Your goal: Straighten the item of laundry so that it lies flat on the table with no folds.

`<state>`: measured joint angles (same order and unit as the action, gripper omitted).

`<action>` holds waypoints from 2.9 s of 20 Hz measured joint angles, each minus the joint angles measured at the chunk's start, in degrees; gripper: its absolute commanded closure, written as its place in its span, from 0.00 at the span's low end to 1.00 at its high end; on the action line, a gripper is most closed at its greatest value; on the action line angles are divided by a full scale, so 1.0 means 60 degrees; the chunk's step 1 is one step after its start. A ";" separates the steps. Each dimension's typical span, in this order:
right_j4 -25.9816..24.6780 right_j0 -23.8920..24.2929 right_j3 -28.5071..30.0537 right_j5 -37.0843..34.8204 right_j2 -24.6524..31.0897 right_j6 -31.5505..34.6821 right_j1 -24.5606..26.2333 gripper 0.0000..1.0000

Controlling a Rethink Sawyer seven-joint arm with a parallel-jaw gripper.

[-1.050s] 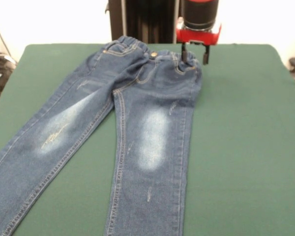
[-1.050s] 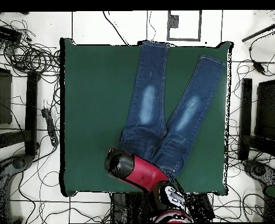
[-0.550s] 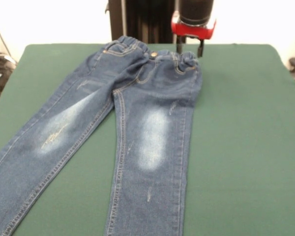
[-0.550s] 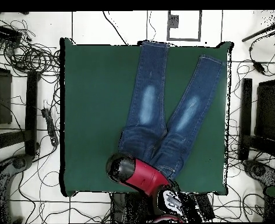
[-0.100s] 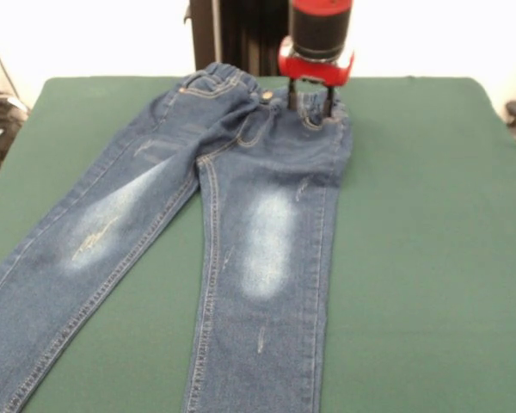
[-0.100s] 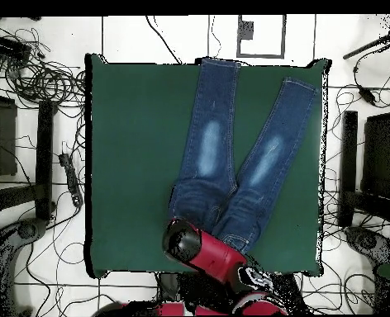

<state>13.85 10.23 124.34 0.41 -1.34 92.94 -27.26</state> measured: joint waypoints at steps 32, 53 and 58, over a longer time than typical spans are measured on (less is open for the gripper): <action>0.0470 -0.0462 0.0629 0.1726 -0.0113 0.0000 0.0105 1.00; 0.1600 -0.0716 0.0827 0.1594 -0.0114 0.0000 0.0043 1.00; 0.1694 -0.0720 0.0827 0.1497 -0.0114 0.0000 0.0037 1.00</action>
<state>24.01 5.91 129.30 9.40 -2.02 92.94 -27.04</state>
